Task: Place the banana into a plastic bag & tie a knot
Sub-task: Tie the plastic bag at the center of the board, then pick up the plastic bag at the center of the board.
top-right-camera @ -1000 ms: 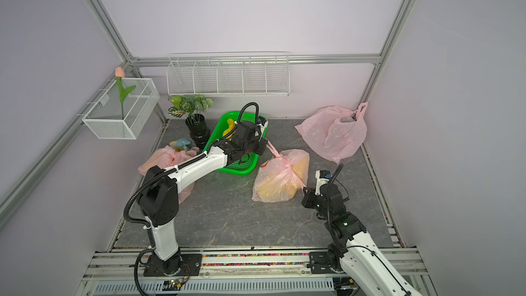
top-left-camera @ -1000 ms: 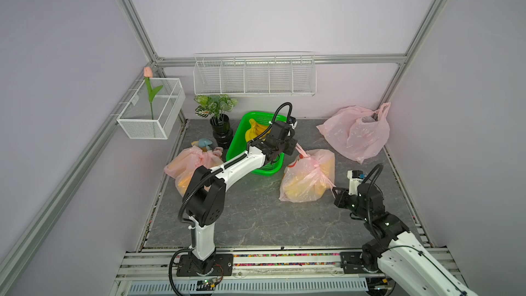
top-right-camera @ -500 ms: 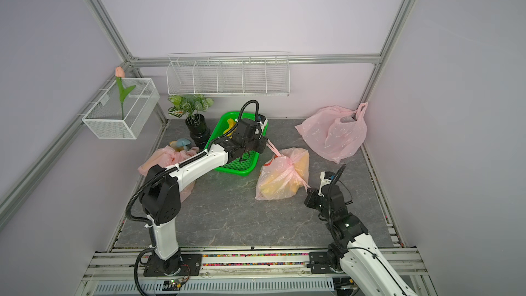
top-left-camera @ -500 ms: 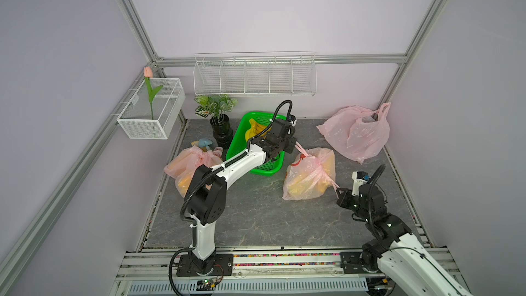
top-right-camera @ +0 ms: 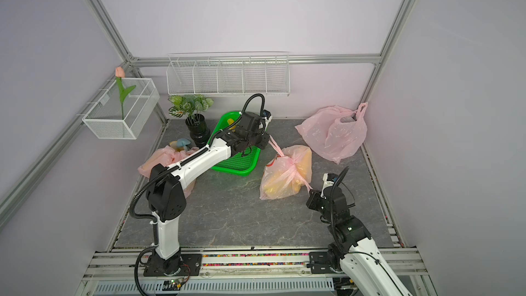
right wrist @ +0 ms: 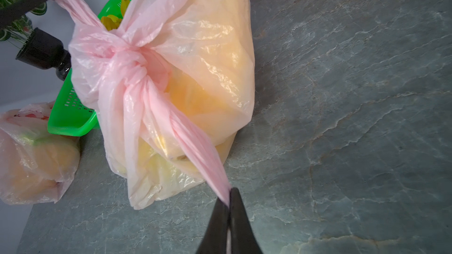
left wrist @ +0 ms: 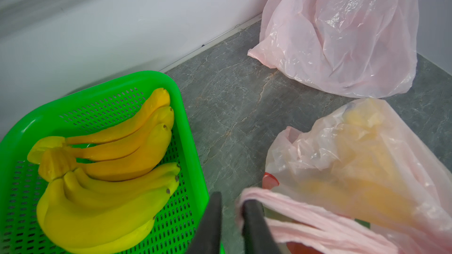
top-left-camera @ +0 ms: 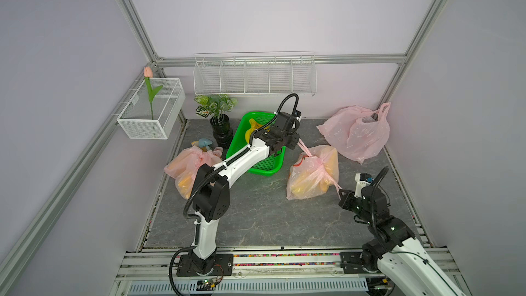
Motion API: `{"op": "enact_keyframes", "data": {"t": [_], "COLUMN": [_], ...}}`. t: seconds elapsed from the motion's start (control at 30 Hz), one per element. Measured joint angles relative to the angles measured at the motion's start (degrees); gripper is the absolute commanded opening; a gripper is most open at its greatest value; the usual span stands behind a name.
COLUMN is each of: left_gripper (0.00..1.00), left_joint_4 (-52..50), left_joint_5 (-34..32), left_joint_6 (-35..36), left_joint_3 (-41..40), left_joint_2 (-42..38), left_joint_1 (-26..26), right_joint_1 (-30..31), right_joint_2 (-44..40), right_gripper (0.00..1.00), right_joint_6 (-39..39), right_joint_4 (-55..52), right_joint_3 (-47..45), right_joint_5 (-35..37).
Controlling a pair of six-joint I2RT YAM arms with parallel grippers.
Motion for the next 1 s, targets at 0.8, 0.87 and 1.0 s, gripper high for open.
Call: {"op": "enact_keyframes", "data": {"t": [0.8, 0.87, 1.0], "left_gripper": [0.84, 0.79, 0.56], "left_joint_4": [-23.34, -25.59, -27.82], "left_joint_5": [-8.04, -8.39, -7.72], "left_joint_6": [-3.65, -4.68, -6.49], "left_joint_3": [23.61, 25.66, 27.36], "left_joint_2": [17.92, 19.32, 19.45], "left_joint_1": [-17.59, -17.81, -17.68], "right_joint_1": [-0.42, -0.42, -0.44], "right_joint_2": [-3.74, -5.62, -8.83], "right_gripper": [0.62, 0.69, 0.75], "right_joint_6": [-7.8, -8.26, -9.38], "right_joint_4": [2.36, 2.23, 1.92], "right_joint_3": [-1.51, -1.51, -1.53], "right_joint_5": [-6.84, -6.4, -4.74]}}
